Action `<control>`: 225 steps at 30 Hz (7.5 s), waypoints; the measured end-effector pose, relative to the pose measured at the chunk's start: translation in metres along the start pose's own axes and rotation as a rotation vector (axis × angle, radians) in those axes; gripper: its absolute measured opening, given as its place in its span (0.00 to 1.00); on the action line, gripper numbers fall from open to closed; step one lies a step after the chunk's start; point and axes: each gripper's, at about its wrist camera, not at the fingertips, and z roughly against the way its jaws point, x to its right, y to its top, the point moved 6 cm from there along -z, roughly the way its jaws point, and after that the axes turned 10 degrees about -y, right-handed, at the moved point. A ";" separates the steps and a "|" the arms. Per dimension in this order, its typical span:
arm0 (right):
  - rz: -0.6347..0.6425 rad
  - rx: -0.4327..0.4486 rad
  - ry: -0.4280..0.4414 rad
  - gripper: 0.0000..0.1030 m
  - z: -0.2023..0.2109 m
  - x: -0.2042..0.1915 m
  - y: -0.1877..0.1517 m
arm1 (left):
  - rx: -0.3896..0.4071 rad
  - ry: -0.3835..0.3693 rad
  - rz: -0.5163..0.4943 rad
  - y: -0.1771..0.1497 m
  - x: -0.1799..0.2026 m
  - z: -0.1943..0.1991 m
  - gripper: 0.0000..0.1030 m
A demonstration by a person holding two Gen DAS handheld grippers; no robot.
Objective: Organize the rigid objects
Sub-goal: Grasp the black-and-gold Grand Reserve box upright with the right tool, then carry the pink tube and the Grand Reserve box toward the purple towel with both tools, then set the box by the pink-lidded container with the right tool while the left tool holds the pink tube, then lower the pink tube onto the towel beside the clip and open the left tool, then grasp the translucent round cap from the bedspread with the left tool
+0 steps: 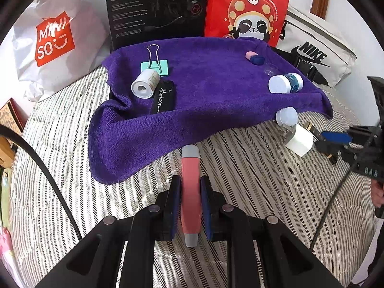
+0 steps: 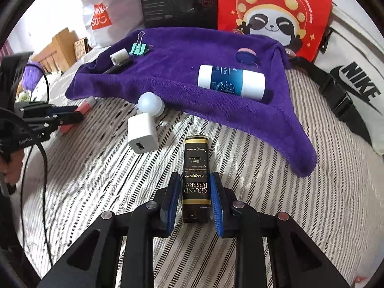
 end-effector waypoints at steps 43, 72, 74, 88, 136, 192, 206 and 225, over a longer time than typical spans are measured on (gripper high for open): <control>0.010 0.090 -0.054 0.22 0.003 -0.006 -0.003 | 0.043 0.026 0.010 0.003 0.001 0.000 0.16; -0.035 0.095 0.019 0.23 0.039 0.009 0.031 | 0.066 -0.036 0.044 0.020 -0.017 0.031 0.16; -0.035 0.111 0.024 0.23 0.041 0.011 0.042 | 0.073 -0.042 0.045 0.026 -0.017 0.033 0.16; -0.058 0.165 0.023 0.23 0.010 0.028 0.152 | 0.104 -0.044 0.033 0.098 -0.025 0.025 0.16; -0.022 0.136 0.036 0.54 -0.038 0.063 0.199 | 0.074 -0.052 0.124 0.114 -0.048 -0.021 0.16; -0.204 0.207 0.010 0.54 0.007 0.160 0.183 | -0.034 -0.149 -0.085 0.079 0.098 -0.032 0.37; -0.215 0.197 0.023 0.54 0.005 0.162 0.181 | -0.122 -0.116 -0.054 0.078 0.111 -0.069 0.24; -0.075 0.216 0.039 0.54 0.021 0.102 0.190 | -0.055 -0.120 0.033 0.064 0.050 -0.023 0.23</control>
